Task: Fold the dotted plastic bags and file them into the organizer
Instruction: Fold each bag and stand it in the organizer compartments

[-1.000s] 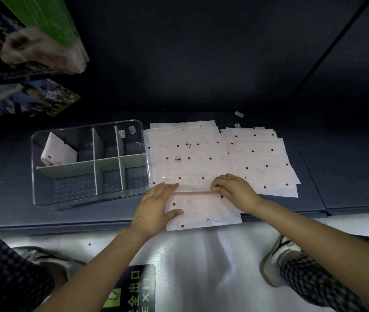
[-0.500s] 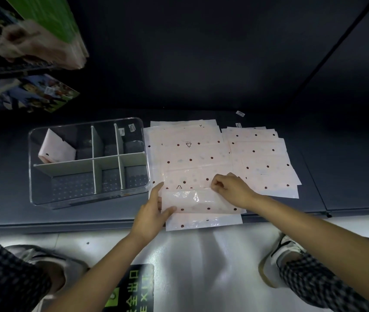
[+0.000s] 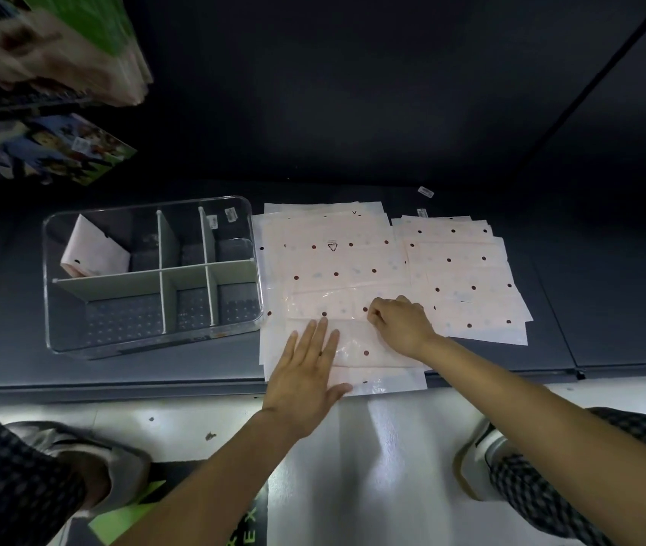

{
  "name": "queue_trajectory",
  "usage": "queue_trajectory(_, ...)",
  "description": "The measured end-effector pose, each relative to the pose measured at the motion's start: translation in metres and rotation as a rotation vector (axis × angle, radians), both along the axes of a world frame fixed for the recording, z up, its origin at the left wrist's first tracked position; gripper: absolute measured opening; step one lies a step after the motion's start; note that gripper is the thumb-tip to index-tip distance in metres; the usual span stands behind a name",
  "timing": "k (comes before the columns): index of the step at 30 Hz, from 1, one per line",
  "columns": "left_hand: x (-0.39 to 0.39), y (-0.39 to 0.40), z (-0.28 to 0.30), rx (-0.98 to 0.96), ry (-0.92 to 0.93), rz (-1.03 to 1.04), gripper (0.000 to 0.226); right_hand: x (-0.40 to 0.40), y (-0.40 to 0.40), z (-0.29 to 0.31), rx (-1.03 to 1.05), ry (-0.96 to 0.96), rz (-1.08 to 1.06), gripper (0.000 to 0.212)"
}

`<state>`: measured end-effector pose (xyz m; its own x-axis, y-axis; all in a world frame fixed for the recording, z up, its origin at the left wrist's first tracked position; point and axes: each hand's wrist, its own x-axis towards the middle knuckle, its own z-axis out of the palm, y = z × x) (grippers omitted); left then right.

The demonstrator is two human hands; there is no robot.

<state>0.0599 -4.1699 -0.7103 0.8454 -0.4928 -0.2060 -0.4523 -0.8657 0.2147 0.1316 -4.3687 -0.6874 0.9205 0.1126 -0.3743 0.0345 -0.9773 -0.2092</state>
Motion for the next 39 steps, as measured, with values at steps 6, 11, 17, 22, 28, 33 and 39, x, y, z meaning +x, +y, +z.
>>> queue_trajectory(6,0.005,0.001,-0.014,0.153,0.033,-0.060,0.084,-0.009,0.009,-0.002,-0.202,-0.145,0.004,0.025)
queue_trajectory(11,0.006,-0.002,-0.014,0.227,0.030,-0.097,0.085,-0.043,0.048,-0.012,0.142,-0.428,0.136,0.040)
queue_trajectory(17,0.007,-0.001,-0.015,0.219,0.034,-0.092,0.091,-0.073,0.043,-0.039,0.080,-0.161,0.090,0.066)
queue_trajectory(22,0.007,0.012,-0.013,0.197,0.039,-0.095,0.086,-0.086,-0.006,-0.039,-0.072,-0.109,0.000,0.074)
queue_trajectory(28,0.009,0.030,-0.008,0.145,0.104,-0.123,0.083,-0.084,-0.037,-0.021,-0.186,-0.120,0.126,0.079)
queue_trajectory(33,0.011,0.022,0.000,0.063,0.190,-0.031,0.076,-0.074,-0.048,0.000,-0.290,-0.428,0.455,0.053)
queue_trajectory(39,0.014,-0.003,0.020,0.115,0.110,0.113,0.060,-0.054,-0.044,0.038,-0.078,-0.505,0.534,0.029)
